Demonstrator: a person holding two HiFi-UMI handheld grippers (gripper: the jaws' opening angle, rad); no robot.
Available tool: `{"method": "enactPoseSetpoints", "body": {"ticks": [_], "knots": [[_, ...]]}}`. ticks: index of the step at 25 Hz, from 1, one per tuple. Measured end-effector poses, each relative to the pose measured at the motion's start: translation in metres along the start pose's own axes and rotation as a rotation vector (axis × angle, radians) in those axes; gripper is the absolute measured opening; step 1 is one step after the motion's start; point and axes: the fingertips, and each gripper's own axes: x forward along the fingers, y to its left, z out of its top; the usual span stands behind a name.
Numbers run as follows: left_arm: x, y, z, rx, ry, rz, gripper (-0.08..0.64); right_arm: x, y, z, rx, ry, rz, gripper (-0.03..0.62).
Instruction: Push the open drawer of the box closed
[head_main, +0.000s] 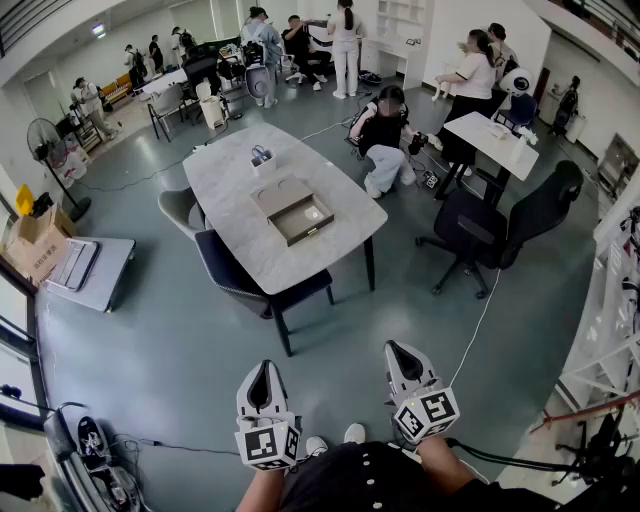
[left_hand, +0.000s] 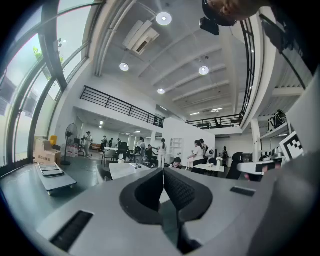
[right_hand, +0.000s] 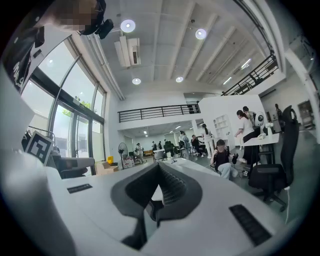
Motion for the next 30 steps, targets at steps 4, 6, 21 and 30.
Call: {"method": "enactPoseSetpoints", "body": {"ticks": [4,6,21,30], "knots": [[0.002,-0.002,0.002,0.001,0.003,-0.003,0.017,0.001,-0.001,0.001,-0.004,0.006,0.005,-0.003],[0.003,-0.003,0.002,0.002,0.004,-0.003,0.017,0.003,-0.002,0.002,-0.007,0.006,0.01,-0.003],[0.015,-0.027,0.002,0.007,-0.004,0.038,0.017,0.008,-0.028,0.006,-0.031,-0.011,0.039,-0.003],[0.026,-0.052,-0.008,-0.007,-0.004,0.056,0.017,0.013,-0.055,0.004,-0.027,-0.007,0.066,-0.003]]}}
